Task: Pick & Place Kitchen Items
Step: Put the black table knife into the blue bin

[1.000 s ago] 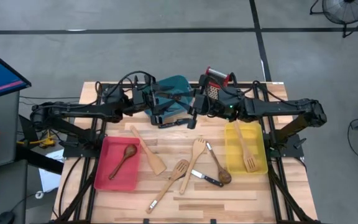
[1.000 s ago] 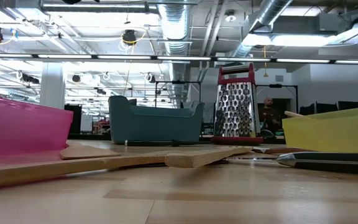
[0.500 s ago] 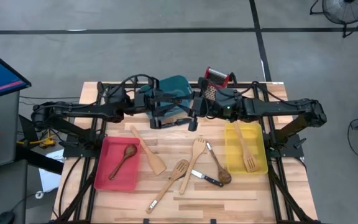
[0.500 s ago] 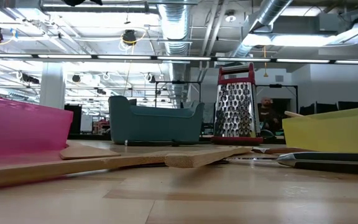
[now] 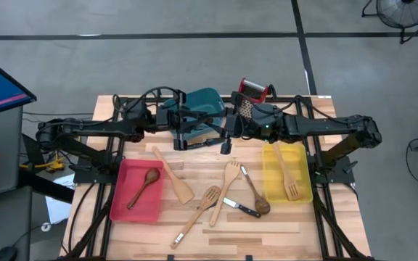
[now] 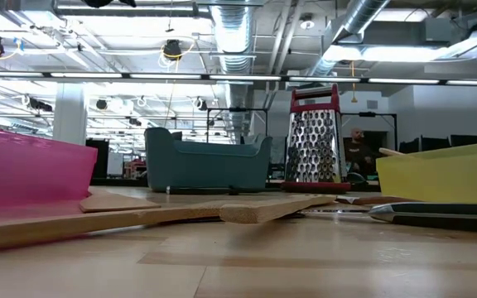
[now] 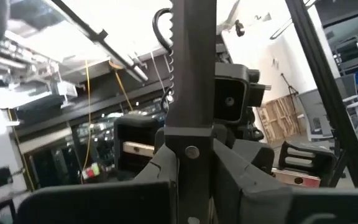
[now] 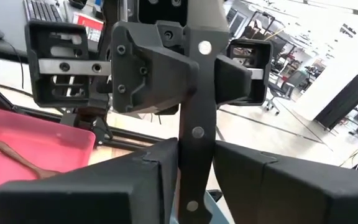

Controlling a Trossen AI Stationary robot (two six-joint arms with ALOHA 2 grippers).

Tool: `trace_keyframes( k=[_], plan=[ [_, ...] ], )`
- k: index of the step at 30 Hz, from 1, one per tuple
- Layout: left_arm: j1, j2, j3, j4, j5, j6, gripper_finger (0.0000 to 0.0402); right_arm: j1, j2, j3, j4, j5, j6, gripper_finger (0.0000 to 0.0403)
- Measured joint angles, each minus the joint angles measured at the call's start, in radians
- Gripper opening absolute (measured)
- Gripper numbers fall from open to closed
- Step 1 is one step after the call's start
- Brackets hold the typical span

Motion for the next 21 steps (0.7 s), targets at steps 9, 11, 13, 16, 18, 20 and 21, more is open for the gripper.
trace_keyframes(
  k=[9,11,13,16,18,20,21],
  plan=[
    [-0.046,-0.140,0.000,-0.346,-0.135,-0.035,0.0030,0.054,-0.140,0.000,-0.124,0.061,-0.033,0.0219],
    [-0.063,-0.177,0.000,-0.459,-0.190,-0.065,0.0030,0.072,-0.179,0.000,-0.165,0.065,-0.016,0.0234],
    [-0.077,-0.218,-0.001,-0.587,-0.245,-0.112,0.0030,0.086,-0.218,0.001,-0.181,0.065,0.010,0.0240],
    [-0.101,-0.259,0.000,-0.762,-0.343,-0.185,0.0030,0.099,-0.265,0.001,-0.219,0.098,0.040,0.0238],
    [-0.111,-0.268,0.000,-0.834,-0.447,-0.213,0.0030,0.103,-0.285,0.001,-0.237,0.137,0.045,0.0232],
    [-0.107,-0.265,0.000,-0.884,-0.546,-0.207,0.0030,0.101,-0.299,0.001,-0.244,0.159,0.046,0.0227],
    [-0.097,-0.255,0.000,-0.889,-0.585,-0.198,0.0030,0.101,-0.303,0.001,-0.244,0.160,0.047,0.0224]
  ],
)
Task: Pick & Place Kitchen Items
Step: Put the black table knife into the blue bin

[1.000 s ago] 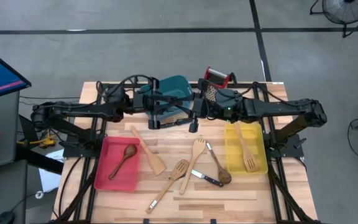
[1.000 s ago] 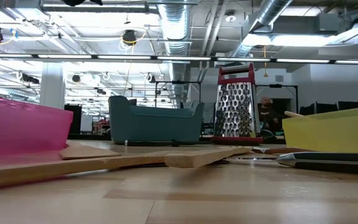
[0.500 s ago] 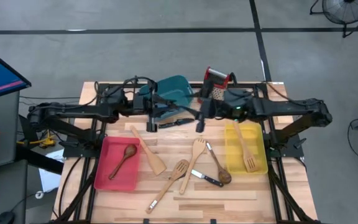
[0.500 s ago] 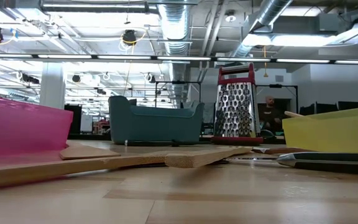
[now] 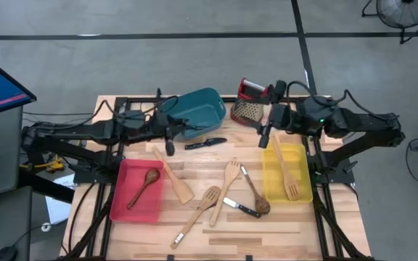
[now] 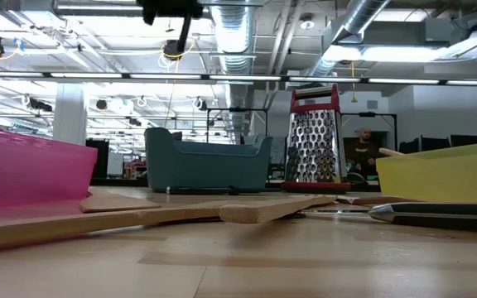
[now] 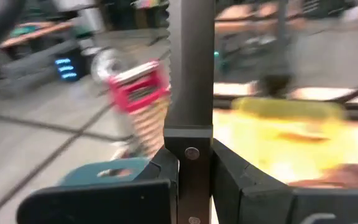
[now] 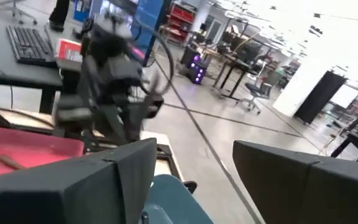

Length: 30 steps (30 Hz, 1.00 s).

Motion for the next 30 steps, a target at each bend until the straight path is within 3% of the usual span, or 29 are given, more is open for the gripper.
trace_keyframes(
  k=[7,14,21,30],
  plan=[
    [0.181,0.172,0.000,0.024,-0.059,0.072,0.0030,0.000,0.015,0.000,-0.018,0.001,0.001,0.0211],
    [0.368,0.357,0.000,0.018,0.073,0.065,0.0032,0.041,0.022,0.000,-0.040,0.000,0.008,0.0203],
    [0.429,0.473,0.000,0.009,0.147,0.065,0.0032,0.088,0.002,0.000,-0.036,0.000,0.001,0.0203],
    [0.430,0.559,0.000,0.001,0.154,0.067,0.0034,0.085,0.005,0.000,-0.033,0.000,0.001,0.0192]
  ],
)
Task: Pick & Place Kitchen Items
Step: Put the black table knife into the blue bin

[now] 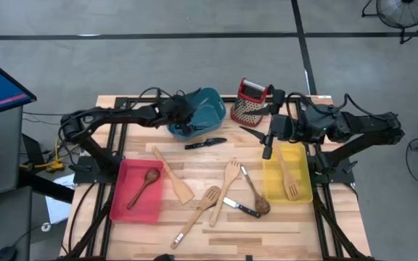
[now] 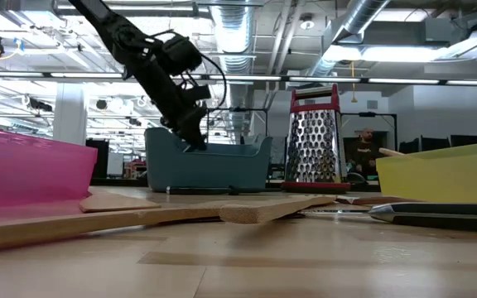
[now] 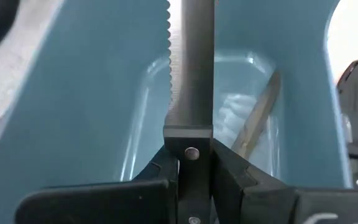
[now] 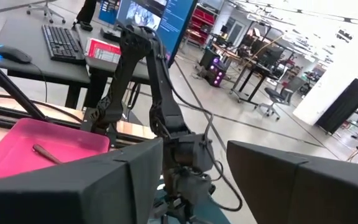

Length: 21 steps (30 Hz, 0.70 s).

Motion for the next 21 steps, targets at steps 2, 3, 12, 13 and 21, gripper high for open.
trace_keyframes(
  k=[2,3,12,13,21],
  plan=[
    [0.000,0.020,0.000,-0.002,0.000,0.000,0.0034,0.000,0.002,0.000,-0.004,0.000,0.000,0.0189],
    [0.000,0.029,0.000,-0.001,0.000,0.000,0.0035,0.000,0.002,0.000,-0.004,0.000,0.000,0.0188],
    [0.000,0.073,0.000,-0.002,-0.001,0.001,0.0037,0.000,0.001,0.000,-0.008,0.000,0.000,0.0180],
    [0.000,0.073,0.000,0.000,-0.001,0.001,0.0038,0.000,0.001,0.000,-0.009,0.000,0.000,0.0179],
    [-0.001,0.073,0.000,-0.001,-0.004,0.037,0.0037,0.000,0.001,0.000,-0.009,0.000,0.000,0.0179]
  ],
)
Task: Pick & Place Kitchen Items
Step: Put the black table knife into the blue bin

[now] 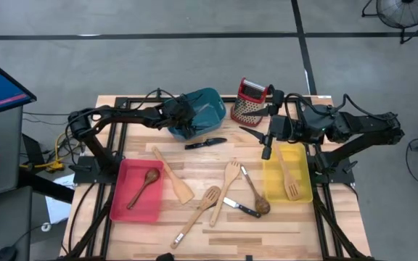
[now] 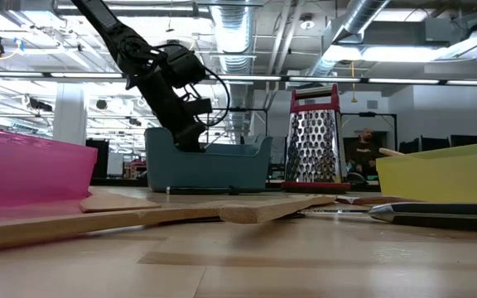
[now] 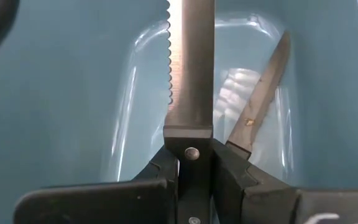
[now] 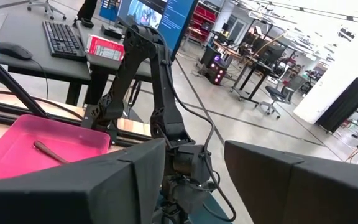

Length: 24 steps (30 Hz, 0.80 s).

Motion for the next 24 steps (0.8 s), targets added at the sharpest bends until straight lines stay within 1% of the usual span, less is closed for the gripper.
trace_keyframes(
  k=[14,18,24],
  plan=[
    [-0.001,0.000,0.000,0.000,-0.004,0.020,0.0051,0.003,0.000,0.000,-0.037,-0.002,0.034,0.0177],
    [-0.001,0.000,0.000,0.000,0.001,0.020,0.0070,0.003,0.000,0.000,-0.037,-0.002,0.034,0.0176],
    [-0.001,0.000,0.000,0.001,0.021,0.020,0.0109,0.003,0.000,0.000,-0.037,-0.002,0.034,0.0180]
  ],
)
